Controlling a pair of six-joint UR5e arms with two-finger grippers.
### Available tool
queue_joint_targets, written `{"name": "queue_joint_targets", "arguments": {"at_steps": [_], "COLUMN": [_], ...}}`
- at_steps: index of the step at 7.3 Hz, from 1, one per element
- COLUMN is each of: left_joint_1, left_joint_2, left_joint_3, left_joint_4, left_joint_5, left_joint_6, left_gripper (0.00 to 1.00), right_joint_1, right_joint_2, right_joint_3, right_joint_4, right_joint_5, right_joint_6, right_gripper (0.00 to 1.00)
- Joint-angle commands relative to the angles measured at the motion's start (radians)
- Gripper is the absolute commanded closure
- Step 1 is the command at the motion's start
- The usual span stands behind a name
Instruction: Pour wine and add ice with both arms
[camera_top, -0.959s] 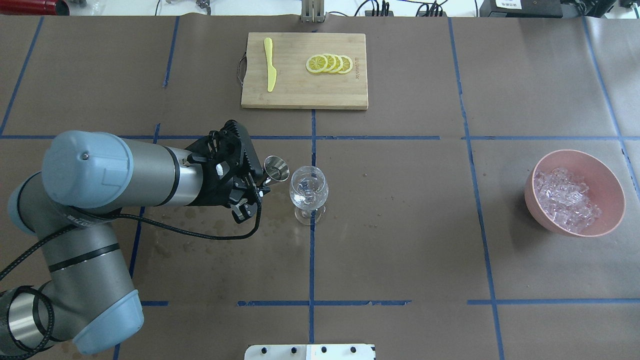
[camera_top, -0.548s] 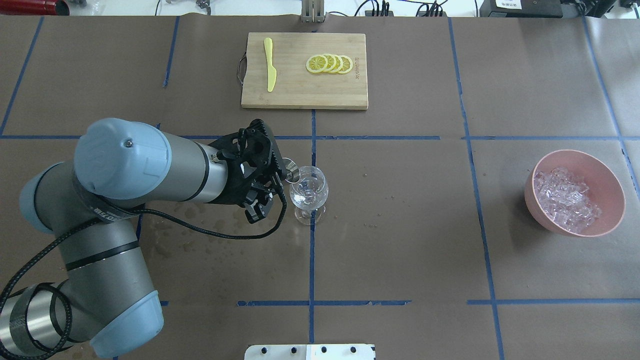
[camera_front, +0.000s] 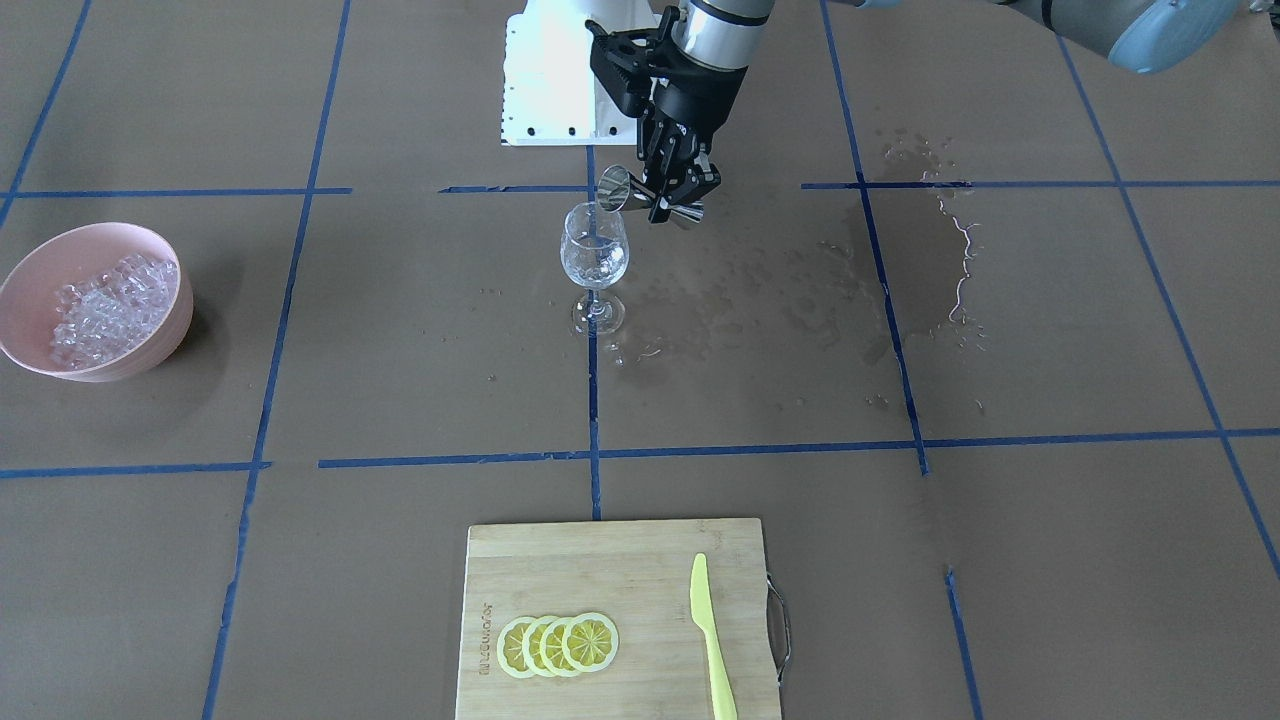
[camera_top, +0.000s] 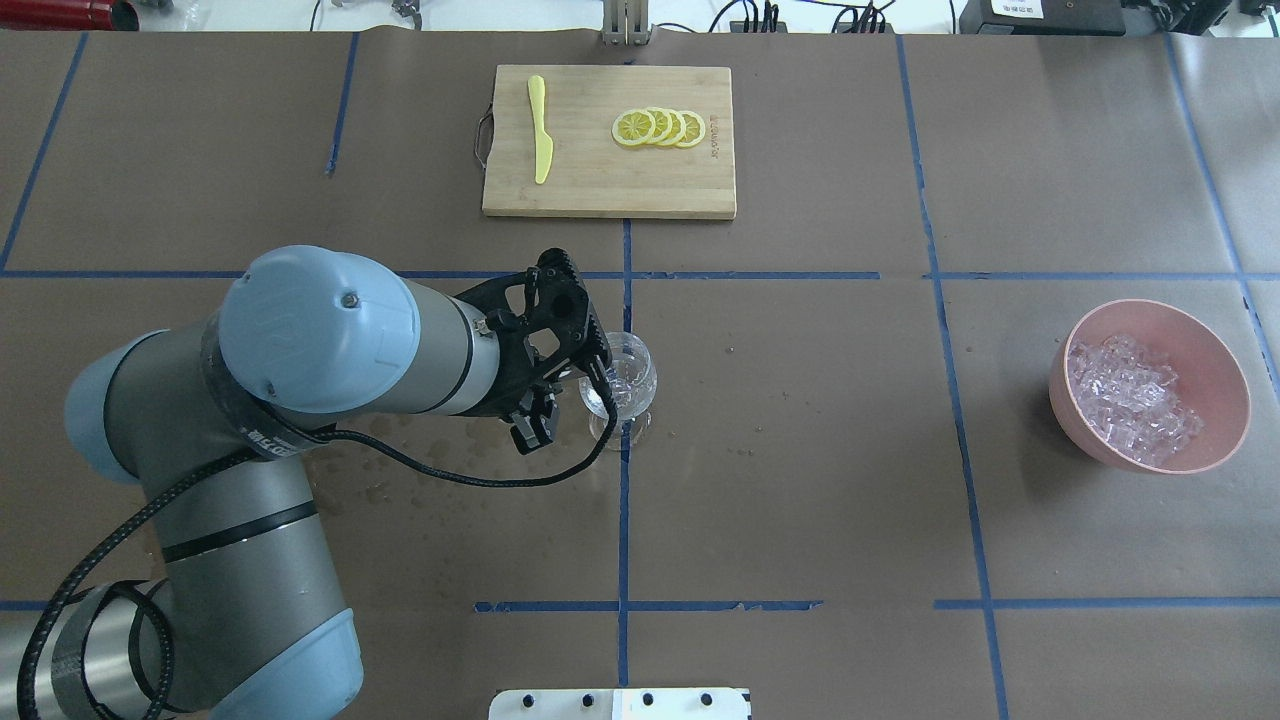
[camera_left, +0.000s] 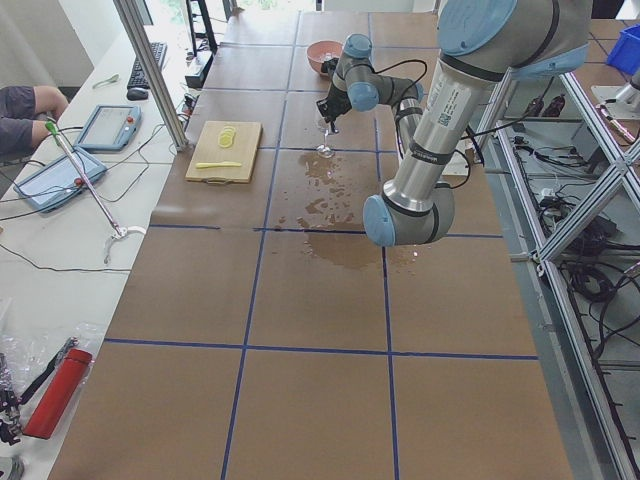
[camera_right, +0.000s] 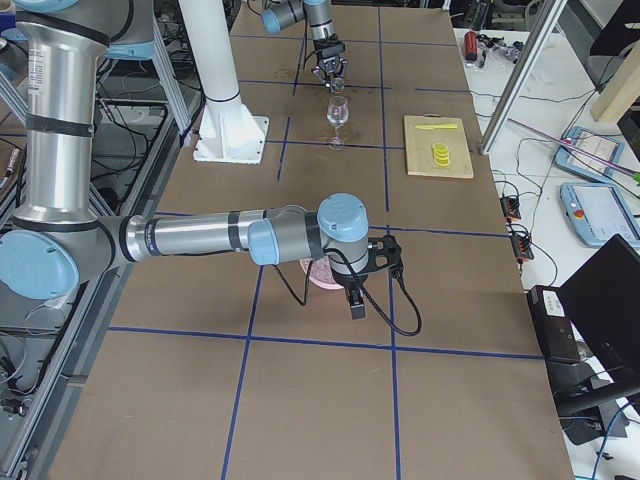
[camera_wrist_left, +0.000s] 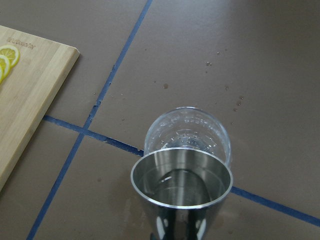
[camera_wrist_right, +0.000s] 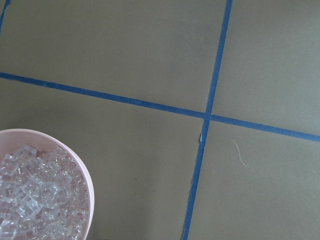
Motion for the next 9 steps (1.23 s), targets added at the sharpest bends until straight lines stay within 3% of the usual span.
{"name": "queue_joint_targets", "arguments": {"at_steps": [1, 9], "left_joint_1": [0.003, 0.040], "left_joint_2": [-0.042, -0.241], "left_joint_3": [-0.002, 0.033], "left_joint_4": [0.103, 0.513], "left_joint_5": [0.008, 0.062], "left_joint_6": [0.001, 0.001], "left_gripper": [1.00, 1.00], "right_joint_1": [0.000, 0.000], "right_joint_2": [0.000, 0.002], "right_joint_3": [0.000, 0.000], "right_joint_4": [0.000, 0.000], "right_joint_5": [0.000, 0.000], "right_joint_6": [0.000, 0.000], "right_gripper": [0.00, 0.00]}}
